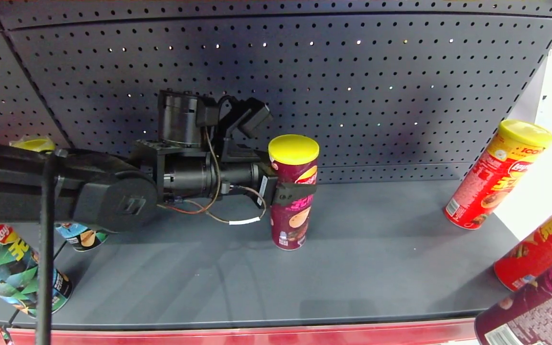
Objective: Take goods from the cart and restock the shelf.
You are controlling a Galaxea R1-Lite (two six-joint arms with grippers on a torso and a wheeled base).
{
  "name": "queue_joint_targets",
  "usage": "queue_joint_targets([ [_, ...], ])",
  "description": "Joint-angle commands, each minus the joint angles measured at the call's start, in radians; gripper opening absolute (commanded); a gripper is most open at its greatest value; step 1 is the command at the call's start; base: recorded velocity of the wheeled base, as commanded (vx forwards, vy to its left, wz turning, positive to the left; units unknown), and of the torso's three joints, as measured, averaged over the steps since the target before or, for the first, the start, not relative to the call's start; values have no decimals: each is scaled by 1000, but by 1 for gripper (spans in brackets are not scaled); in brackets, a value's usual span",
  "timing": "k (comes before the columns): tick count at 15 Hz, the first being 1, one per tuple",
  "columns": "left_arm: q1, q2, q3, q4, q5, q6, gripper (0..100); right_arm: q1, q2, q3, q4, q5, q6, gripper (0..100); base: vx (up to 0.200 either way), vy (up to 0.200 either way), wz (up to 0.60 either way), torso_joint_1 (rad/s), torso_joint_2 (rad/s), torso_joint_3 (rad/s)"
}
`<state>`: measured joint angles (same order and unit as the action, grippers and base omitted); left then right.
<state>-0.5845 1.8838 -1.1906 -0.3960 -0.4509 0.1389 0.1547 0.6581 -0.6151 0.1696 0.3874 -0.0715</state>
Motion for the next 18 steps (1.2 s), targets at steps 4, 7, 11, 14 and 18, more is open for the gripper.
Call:
queue_joint_targets([
  [4,-29,12,-18,0,31,-10,100,0,5,0,1,1,-1,0,0,0,0,0,0,0],
  [7,-64,-8,-17,0,144,-35,100,0,6,-2,-1,-1,-2,0,0,0,0,0,0,0],
  [11,-109,-15,-9,0,242,-51,100,-3,5,-9,-1,-2,-2,0,0,0,0,0,0,0],
  [14,-126,-12,-6,0,302,-53,100,-3,-2,-9,-1,-10,-2,0,0,0,0,0,0,0],
  [18,-132,-11,-9,0,357,-51,100,-3,-2,-11,-1,-12,-2,0,0,0,0,0,0,0],
])
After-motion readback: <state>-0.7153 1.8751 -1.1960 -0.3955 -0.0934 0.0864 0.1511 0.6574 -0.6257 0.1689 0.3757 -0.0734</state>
